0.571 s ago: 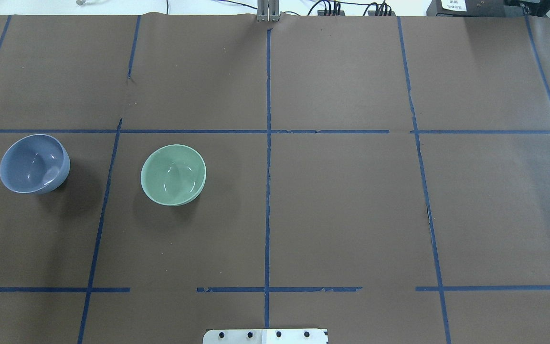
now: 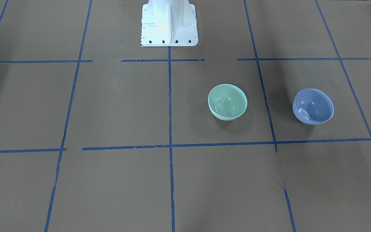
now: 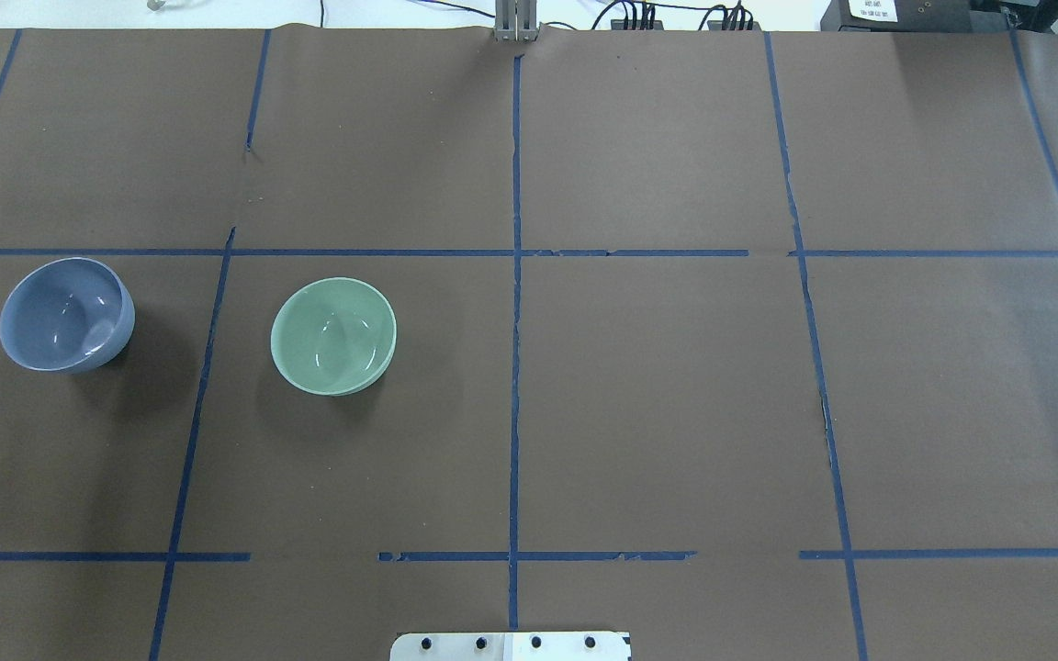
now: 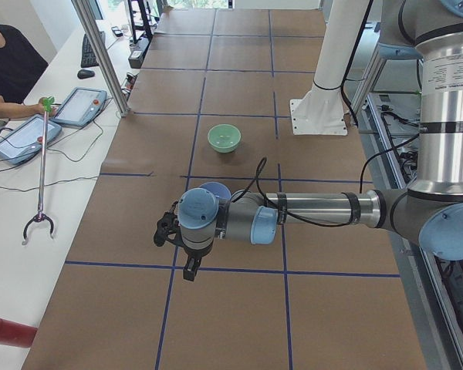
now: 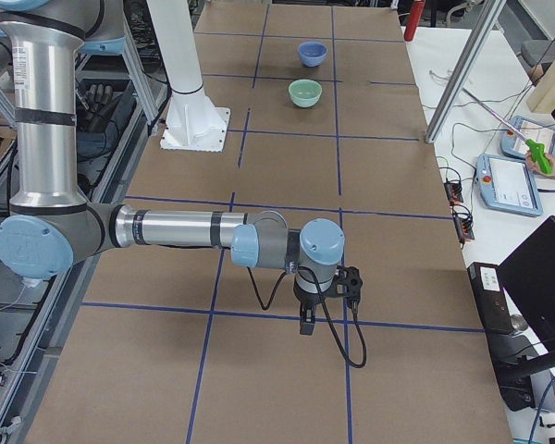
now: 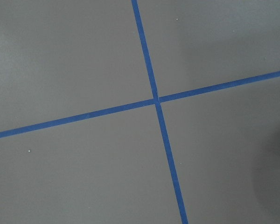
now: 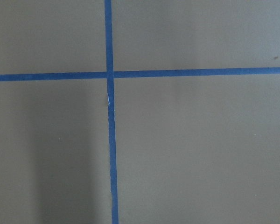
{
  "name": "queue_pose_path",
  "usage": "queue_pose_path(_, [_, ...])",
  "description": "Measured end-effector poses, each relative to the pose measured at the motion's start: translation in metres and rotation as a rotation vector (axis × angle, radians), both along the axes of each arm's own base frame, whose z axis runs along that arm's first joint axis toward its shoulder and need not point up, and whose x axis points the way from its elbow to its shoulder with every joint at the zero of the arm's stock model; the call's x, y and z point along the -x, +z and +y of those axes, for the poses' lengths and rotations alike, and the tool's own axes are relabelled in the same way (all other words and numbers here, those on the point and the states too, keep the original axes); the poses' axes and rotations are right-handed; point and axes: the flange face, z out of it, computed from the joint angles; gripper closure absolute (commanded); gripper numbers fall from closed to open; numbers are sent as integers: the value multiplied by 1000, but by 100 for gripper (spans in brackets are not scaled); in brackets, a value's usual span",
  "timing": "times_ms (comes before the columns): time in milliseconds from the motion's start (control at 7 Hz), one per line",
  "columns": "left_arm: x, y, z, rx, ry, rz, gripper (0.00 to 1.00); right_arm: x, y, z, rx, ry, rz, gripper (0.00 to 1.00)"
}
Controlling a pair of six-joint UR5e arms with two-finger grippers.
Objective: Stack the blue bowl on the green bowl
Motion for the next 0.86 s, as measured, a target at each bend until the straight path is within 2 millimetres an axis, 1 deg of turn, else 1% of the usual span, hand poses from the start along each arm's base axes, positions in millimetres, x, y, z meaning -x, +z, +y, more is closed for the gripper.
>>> queue_pose_path(143, [-5,-8,-4,-12,0,0,0,0,0,0,0,0,0,0])
queue_pose_path(286, [-30,-24,-10,-4,8,4,0,0,0,0,0,0,0,0])
queue_pose_path(429, [-76,-50,-15,33,10,3,0,0,0,0,0,0,0,0])
queue_pose_path(571, [-126,-72,-15,78,-5,-4,0,0,0,0,0,0,0,0])
queue_pose_path(714, [-168,-84,-12,118,-32,6,0,0,0,0,0,0,0,0])
queue_pose_path(857, [-203,-83,-8,149,-62,21,0,0,0,0,0,1,0,0])
